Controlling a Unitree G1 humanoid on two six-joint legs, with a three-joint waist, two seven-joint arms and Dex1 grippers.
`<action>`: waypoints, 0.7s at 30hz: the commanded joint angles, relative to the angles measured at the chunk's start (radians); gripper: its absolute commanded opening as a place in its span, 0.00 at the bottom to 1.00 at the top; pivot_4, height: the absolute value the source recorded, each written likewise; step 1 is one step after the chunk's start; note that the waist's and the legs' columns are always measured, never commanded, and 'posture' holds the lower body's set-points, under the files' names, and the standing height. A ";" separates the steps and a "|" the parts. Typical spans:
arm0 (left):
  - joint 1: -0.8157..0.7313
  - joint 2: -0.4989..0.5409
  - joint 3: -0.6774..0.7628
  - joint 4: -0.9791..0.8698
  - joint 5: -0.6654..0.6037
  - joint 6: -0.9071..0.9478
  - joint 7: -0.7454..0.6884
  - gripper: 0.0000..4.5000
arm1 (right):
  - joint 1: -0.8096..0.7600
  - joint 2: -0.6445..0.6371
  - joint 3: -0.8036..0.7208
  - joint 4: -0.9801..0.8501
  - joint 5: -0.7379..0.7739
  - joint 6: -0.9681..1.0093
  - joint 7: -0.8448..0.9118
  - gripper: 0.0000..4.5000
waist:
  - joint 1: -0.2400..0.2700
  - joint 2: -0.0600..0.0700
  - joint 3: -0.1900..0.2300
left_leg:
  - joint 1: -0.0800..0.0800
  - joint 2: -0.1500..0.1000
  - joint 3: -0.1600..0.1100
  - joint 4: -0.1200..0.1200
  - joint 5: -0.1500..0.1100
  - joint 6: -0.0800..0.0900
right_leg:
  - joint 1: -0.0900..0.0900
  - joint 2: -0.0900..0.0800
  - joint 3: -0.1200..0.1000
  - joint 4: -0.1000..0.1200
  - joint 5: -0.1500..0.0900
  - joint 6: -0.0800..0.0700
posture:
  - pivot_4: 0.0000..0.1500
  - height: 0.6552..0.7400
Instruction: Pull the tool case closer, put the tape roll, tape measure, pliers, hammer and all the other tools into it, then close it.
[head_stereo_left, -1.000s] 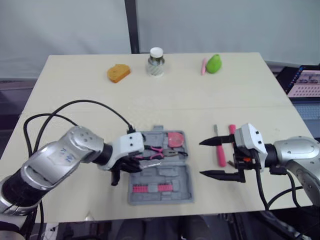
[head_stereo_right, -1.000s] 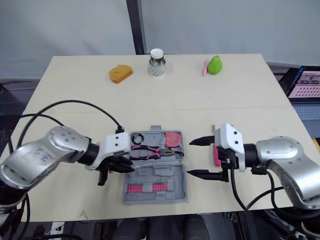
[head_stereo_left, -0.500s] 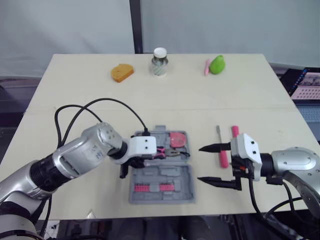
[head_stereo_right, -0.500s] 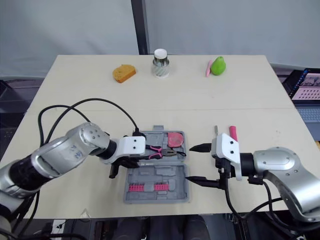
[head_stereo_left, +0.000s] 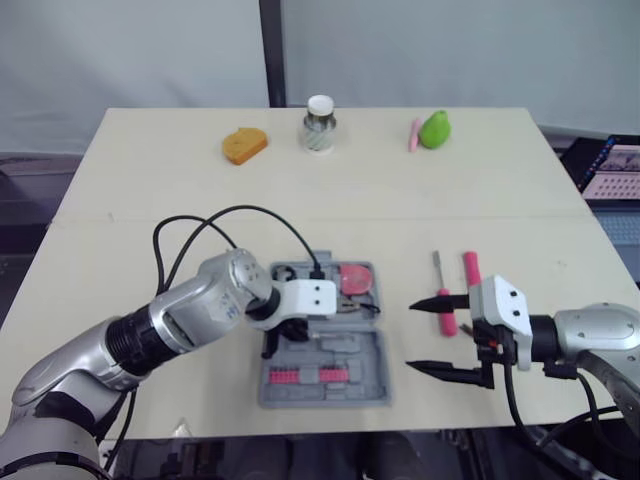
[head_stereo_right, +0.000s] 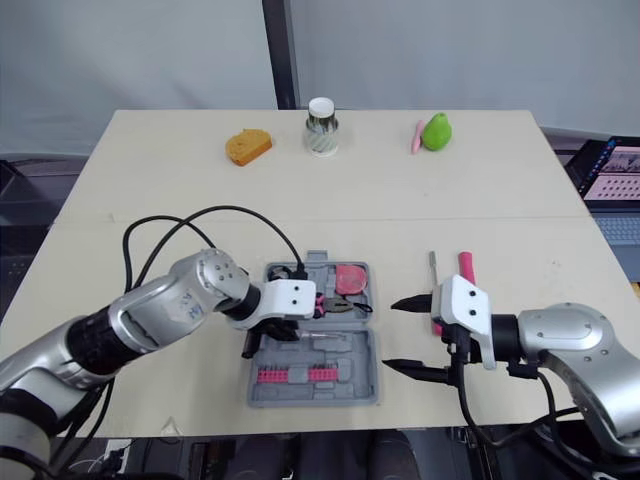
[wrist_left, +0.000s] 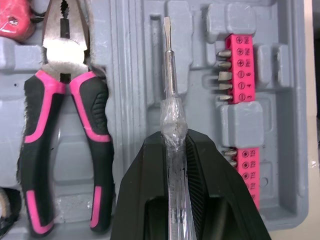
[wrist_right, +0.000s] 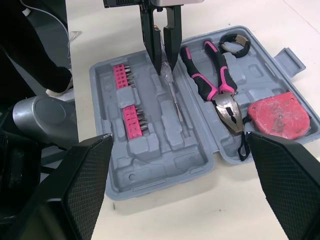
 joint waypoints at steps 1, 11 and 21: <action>-0.018 -0.010 0.007 -0.029 0.015 0.000 0.001 0.01 | -0.003 -0.003 -0.021 -0.015 0.006 -0.016 0.003 1.00 | 0.002 0.000 0.000 | 0.000 0.000 0.000 0.000 0.000 0.000 | 0.000 0.000 0.000 0.000 0.000 0.000 | 1.00 1.00; -0.023 -0.080 -0.022 0.007 0.053 0.025 0.044 0.01 | 0.003 0.002 -0.018 -0.011 -0.002 -0.024 -0.004 1.00 | 0.001 0.000 0.000 | 0.000 0.000 -0.001 0.001 0.000 0.000 | 0.001 0.000 -0.001 0.000 0.000 0.000 | 1.00 1.00; -0.014 -0.074 -0.042 0.016 0.072 0.033 0.051 0.01 | 0.022 -0.003 -0.024 -0.011 -0.005 -0.034 -0.001 1.00 | 0.002 0.000 0.000 | 0.000 0.000 -0.001 0.001 0.000 0.000 | 0.001 0.000 -0.001 0.000 0.000 0.000 | 1.00 1.00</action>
